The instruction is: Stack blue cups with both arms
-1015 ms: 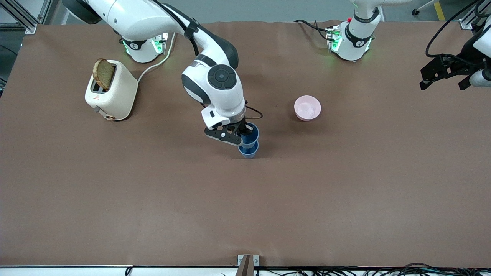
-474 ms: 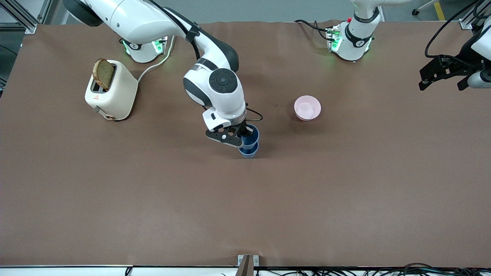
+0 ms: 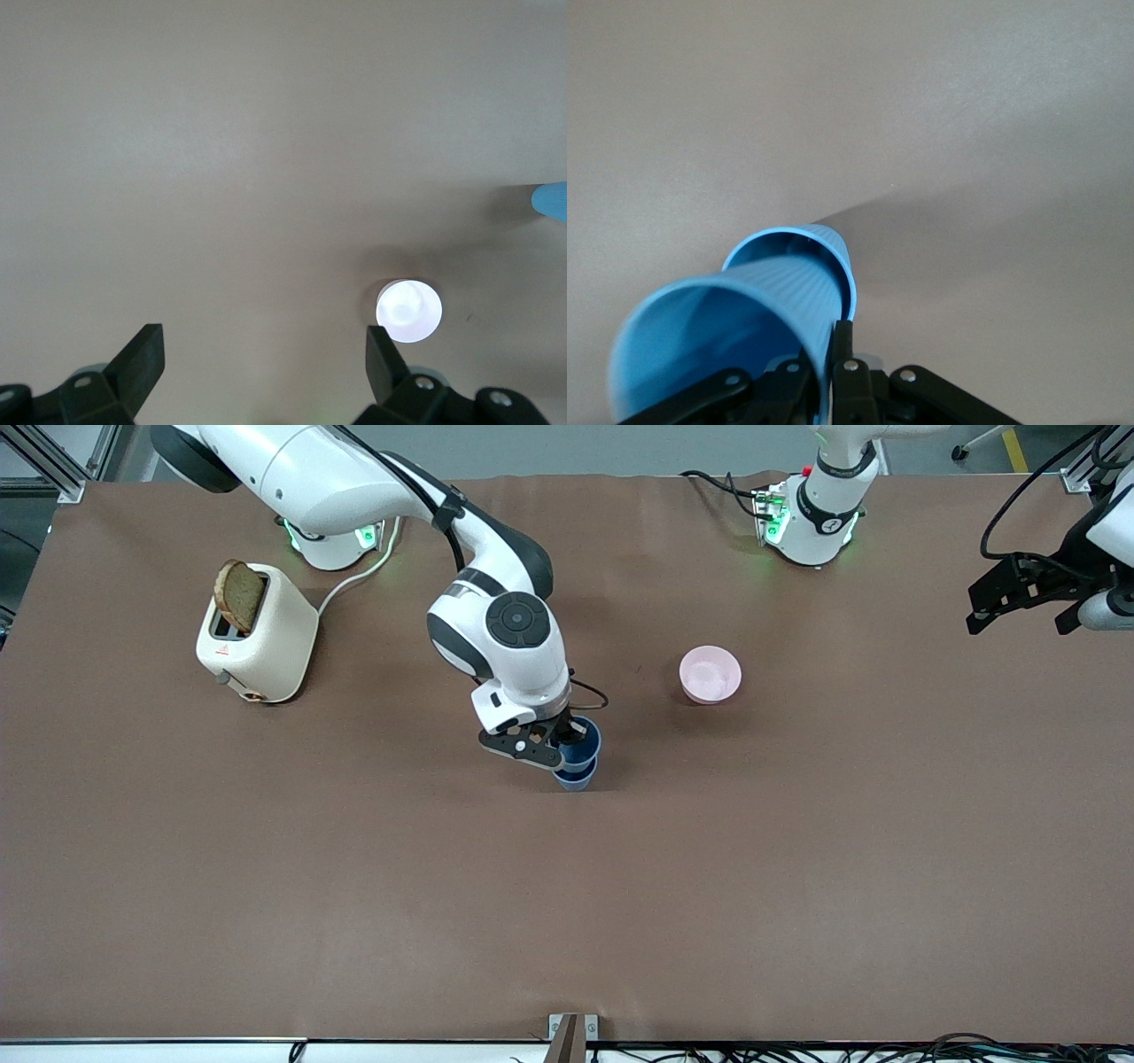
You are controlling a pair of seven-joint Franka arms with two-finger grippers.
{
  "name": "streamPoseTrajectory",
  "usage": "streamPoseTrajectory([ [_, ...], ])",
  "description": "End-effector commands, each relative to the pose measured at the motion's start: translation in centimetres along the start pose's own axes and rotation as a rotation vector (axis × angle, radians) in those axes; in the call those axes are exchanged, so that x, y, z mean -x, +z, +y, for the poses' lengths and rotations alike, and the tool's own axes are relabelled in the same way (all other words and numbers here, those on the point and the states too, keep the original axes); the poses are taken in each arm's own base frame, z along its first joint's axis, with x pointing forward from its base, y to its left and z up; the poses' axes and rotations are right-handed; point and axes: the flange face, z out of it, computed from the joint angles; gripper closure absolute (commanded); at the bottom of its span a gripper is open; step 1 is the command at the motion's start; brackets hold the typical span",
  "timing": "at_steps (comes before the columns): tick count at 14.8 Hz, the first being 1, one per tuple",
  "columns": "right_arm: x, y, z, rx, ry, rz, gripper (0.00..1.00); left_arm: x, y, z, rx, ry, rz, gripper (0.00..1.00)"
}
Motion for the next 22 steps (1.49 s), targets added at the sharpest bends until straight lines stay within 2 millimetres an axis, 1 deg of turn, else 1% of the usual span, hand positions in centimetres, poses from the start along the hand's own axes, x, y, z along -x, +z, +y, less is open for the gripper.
streamPoseTrajectory([
  [1, 0.4, 0.1, -0.4, 0.000, 0.003, 0.018, 0.85, 0.5, -0.2, 0.5, -0.005, -0.002, -0.006, 0.00],
  [3, 0.3, 0.0, -0.4, 0.000, 0.005, 0.019, 0.83, 0.5, -0.2, 0.5, -0.005, -0.002, -0.006, 0.00],
  [4, -0.3, -0.4, -0.1, -0.002, 0.012, 0.023, 0.80, 0.5, -0.2, 0.5, -0.005, -0.002, -0.006, 0.00],
  [5, -1.4, -1.1, 0.4, -0.004, 0.020, 0.031, 0.66, 0.5, -0.2, 0.5, -0.005, -0.002, -0.006, 0.00],
  [6, -2.9, -1.6, 1.2, -0.006, 0.038, 0.041, 0.43, 0.5, -0.1, 0.5, -0.005, -0.002, -0.008, 0.00],
  [7, -4.5, -3.6, 2.0, -0.018, 0.052, 0.077, 0.16, 0.5, -0.1, 0.5, -0.005, -0.002, -0.008, 0.00],
  [8, -6.4, -6.5, 3.2, -0.039, 0.077, 0.117, 0.01, 0.5, -0.2, 0.5, -0.005, -0.002, -0.006, 0.00],
  [9, -7.9, -9.1, 4.4, -0.053, 0.098, 0.149, 0.00, 0.4, 0.0, 0.5, -0.005, -0.002, -0.009, 0.00],
  [10, -9.4, -11.5, 6.1, -0.042, 0.114, 0.171, 0.00, 0.3, 0.1, 0.3, -0.005, -0.004, -0.011, 0.00],
  [11, -11.1, -14.1, 8.4, -0.013, 0.110, 0.191, 0.00, 0.3, 0.1, 0.3, -0.005, -0.004, -0.011, 0.00],
  [13, -13.7, -18.3, 13.0, 0.060, 0.056, 0.210, 0.00, 0.3, 0.0, 0.4, -0.005, -0.002, -0.009, 0.00],
  [15, -15.5, -22.6, 18.0, 0.115, -0.019, 0.177, 0.00, 0.2, 0.1, 0.2, -0.003, -0.003, -0.011, 0.00],
  [16, -16.1, -24.7, 21.0, 0.128, -0.052, 0.127, 0.00, 0.2, 0.1, 0.0, -0.003, 0.000, -0.011, 0.00],
  [17, -15.9, -26.4, 23.0, 0.139, -0.086, 0.086, 0.00, 0.1, 0.2, 0.0, -0.003, 0.003, -0.012, 0.00],
  [19, -17.2, -29.1, 28.1, 0.173, -0.083, 0.060, 0.00, 0.1, 0.2, 0.0, -0.003, 0.001, -0.012, 0.00],
  [20, -17.5, -30.2, 30.1, 0.177, -0.107, 0.044, 0.00, 0.1, 0.2, 0.1, -0.003, -0.003, -0.012, 0.00],
  [21, -18.0, -31.1, 32.5, 0.177, -0.140, 0.015, 0.00, 0.1, 0.2, 0.1, -0.003, -0.005, -0.012, 0.00],
  [22, -18.2, -32.2, 34.4, 0.174, -0.160, 0.005, 0.00, 0.1, 0.2, 0.1, 0.000, -0.003, -0.013, 0.00],
])
